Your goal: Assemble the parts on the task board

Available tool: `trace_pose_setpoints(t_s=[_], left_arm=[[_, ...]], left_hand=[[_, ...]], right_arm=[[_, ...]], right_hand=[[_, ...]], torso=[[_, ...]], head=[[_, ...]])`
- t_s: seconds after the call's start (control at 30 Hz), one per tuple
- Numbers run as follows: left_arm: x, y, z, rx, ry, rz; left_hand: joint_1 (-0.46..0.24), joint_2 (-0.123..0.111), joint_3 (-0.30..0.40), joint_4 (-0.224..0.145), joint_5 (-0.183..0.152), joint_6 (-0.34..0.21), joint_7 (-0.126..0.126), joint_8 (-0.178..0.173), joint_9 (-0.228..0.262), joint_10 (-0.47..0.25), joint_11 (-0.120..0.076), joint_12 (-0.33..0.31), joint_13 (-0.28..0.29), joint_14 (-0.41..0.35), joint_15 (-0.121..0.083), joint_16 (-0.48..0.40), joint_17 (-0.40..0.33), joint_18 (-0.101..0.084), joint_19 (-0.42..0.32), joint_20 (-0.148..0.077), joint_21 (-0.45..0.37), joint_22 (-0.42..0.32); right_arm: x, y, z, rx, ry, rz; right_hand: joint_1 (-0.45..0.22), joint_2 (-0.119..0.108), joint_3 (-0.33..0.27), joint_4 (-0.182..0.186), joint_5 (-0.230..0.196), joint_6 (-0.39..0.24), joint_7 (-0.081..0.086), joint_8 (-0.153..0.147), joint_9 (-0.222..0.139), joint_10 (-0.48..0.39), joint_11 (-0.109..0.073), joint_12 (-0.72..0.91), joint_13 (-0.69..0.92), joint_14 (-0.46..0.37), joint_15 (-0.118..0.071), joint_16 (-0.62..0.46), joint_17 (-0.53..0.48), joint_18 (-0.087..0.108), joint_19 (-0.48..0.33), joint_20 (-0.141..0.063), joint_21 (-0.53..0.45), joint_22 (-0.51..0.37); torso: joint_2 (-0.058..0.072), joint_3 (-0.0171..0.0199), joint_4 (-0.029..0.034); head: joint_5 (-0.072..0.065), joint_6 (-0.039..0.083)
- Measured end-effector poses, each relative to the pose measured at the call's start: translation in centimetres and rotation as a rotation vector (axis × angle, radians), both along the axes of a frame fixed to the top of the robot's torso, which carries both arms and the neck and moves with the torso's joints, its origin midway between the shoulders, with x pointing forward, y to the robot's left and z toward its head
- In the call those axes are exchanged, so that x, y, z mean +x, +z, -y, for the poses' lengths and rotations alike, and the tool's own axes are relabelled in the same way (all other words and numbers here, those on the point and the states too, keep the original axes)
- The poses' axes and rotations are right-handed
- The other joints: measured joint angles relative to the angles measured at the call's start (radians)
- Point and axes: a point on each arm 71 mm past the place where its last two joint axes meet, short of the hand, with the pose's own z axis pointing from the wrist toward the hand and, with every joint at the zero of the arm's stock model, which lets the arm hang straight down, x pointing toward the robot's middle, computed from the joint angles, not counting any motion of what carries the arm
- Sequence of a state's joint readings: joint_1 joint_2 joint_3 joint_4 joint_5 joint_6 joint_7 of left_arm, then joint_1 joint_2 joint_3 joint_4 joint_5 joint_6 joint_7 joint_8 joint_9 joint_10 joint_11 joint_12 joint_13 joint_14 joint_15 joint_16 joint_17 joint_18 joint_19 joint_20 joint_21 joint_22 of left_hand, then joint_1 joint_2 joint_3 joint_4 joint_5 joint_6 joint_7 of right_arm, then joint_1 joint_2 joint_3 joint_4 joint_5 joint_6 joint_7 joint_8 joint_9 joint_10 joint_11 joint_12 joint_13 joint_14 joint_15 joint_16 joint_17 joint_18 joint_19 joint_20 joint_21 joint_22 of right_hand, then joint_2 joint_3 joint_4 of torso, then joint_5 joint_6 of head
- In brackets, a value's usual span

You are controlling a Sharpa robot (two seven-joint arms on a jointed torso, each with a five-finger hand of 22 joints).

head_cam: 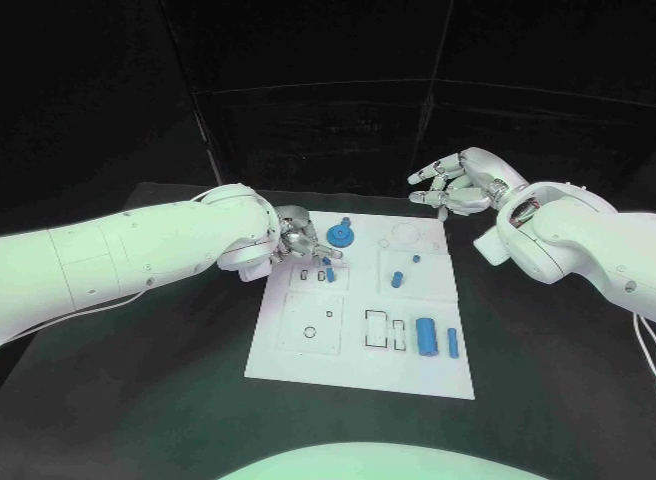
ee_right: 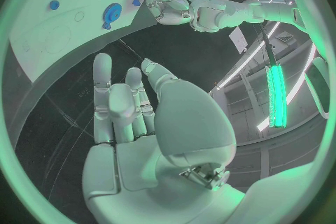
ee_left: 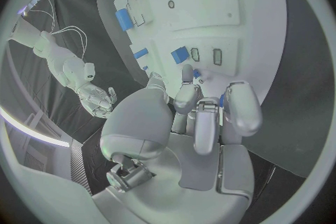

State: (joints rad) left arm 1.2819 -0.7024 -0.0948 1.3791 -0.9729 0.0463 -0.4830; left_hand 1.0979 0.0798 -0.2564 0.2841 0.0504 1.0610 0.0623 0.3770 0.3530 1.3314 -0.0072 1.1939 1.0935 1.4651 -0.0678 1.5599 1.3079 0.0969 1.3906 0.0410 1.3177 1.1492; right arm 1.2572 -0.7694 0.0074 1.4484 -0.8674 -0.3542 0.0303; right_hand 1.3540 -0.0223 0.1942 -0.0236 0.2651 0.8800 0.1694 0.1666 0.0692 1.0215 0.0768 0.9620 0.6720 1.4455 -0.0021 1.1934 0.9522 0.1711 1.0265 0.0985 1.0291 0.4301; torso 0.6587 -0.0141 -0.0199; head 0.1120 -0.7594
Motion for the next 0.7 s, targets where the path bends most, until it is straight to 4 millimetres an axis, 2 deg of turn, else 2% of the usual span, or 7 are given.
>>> trace_pose_setpoints(t_s=[0.17, 0.27, 0.7], left_arm=[[0.3, -0.1, 0.4, 0.032, -0.007, -0.014], [0.4, -0.2, 0.7, 0.049, -0.013, -0.024], [0.7, -0.4, 1.8, 0.089, -0.043, -0.059]], left_hand=[[0.005, 0.005, -0.004, -0.001, 0.000, -0.007, 0.000, 0.007, 0.008, 0.000, 0.000, 0.004, 0.001, 0.000, 0.000, 0.000, 0.000, 0.000, 0.003, -0.003, 0.000, 0.001], [0.005, 0.005, -0.006, 0.000, 0.000, -0.011, 0.000, 0.009, 0.012, 0.000, 0.000, 0.004, 0.000, 0.000, 0.000, 0.000, 0.000, 0.000, 0.003, -0.003, 0.000, 0.001], [0.019, 0.016, -0.011, -0.006, 0.000, -0.026, 0.002, 0.023, 0.032, 0.000, 0.000, 0.004, -0.004, 0.000, 0.000, 0.000, 0.000, 0.001, 0.003, -0.003, 0.000, 0.000]], right_arm=[[0.1, -0.1, 0.0, -0.005, -0.010, -0.005], [0.2, -0.1, 0.0, -0.008, -0.013, -0.008], [0.3, -0.2, -0.2, -0.022, -0.019, -0.011]], right_hand=[[-0.005, -0.005, 0.007, 0.003, 0.009, 0.000, 0.000, 0.000, 0.000, -0.001, -0.001, -0.003, -0.008, 0.000, 0.000, -0.010, -0.009, 0.000, 0.000, 0.000, -0.005, -0.003], [-0.005, -0.005, 0.021, 0.004, 0.038, 0.000, 0.000, 0.004, 0.000, -0.004, -0.004, -0.007, -0.015, 0.000, 0.000, -0.018, -0.014, 0.000, 0.005, 0.001, -0.012, -0.008], [-0.009, -0.009, 0.026, 0.004, 0.046, 0.000, 0.000, 0.004, -0.001, -0.011, -0.004, -0.020, -0.033, 0.000, 0.000, -0.023, -0.017, 0.000, 0.007, 0.000, -0.016, -0.009]], torso=[[0.001, 0.0000, 0.0010], [0.001, -0.0002, 0.0011], [0.001, -0.0006, 0.0011]], head=[[-0.002, -0.005], [-0.002, -0.007], [-0.002, -0.014]])
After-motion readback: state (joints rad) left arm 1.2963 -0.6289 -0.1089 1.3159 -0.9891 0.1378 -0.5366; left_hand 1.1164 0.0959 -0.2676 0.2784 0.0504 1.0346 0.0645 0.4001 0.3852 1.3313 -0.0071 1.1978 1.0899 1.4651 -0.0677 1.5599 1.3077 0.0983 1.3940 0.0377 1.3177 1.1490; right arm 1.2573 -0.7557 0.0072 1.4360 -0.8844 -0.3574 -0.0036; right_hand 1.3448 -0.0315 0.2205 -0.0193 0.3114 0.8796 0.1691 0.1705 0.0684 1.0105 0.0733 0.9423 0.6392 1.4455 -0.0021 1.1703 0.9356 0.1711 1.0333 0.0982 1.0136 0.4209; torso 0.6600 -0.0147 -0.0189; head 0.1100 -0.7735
